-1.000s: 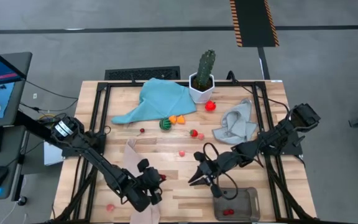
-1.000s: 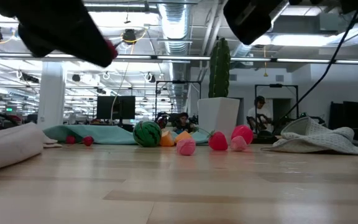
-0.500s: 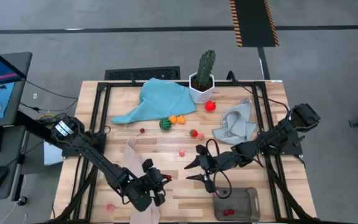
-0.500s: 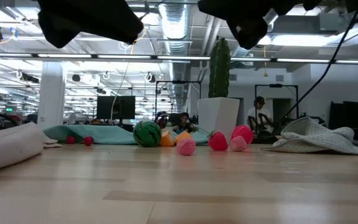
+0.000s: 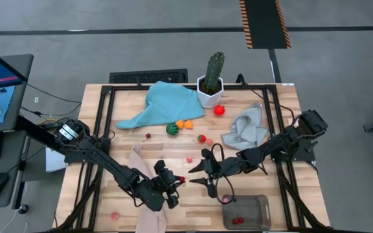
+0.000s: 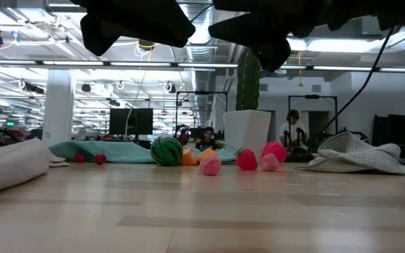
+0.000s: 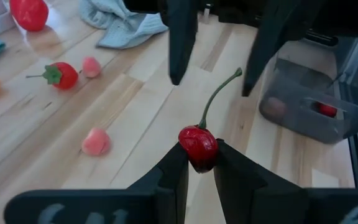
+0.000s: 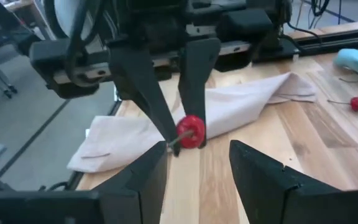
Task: Pick and placing Produce into tupperware
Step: Put the cherry into the black bin
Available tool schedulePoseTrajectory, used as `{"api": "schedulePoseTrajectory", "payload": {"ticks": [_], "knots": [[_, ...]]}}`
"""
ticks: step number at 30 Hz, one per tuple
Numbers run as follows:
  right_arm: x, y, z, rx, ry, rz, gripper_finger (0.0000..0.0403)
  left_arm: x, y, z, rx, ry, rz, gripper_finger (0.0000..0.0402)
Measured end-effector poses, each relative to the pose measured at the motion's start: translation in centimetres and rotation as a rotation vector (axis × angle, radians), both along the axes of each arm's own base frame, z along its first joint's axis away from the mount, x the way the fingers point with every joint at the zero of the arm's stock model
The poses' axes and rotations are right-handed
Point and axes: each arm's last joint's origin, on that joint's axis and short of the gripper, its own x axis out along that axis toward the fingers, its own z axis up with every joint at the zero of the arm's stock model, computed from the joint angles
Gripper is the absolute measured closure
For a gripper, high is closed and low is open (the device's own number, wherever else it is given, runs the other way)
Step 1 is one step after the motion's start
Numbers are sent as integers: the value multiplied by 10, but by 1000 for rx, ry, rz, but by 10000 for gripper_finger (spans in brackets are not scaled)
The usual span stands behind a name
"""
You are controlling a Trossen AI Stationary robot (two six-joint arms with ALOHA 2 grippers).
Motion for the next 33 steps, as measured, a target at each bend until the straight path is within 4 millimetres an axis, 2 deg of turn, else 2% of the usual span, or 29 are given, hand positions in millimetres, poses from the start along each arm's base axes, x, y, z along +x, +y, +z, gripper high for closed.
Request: {"api": "schedulePoseTrajectory", "payload": {"ticks": [7,12,16,27,29,33], "knots": [[0,1,1,7,-12,5,210,1,1,0,2,-4,4,344],[0,1,2,10,-17,4,227,1,1,0,0,-2,1,344],[0,1,2,12,-22,4,257,1,1,0,1,-2,1,344],[1,0,2,16,-16,22,381,1,1,0,2,-3,3,344],[1,0,2,7,-18,24,390,1,1,0,2,-3,3,344],[1,0,2,13,-16,22,379,1,1,0,2,-3,2,344]]}}
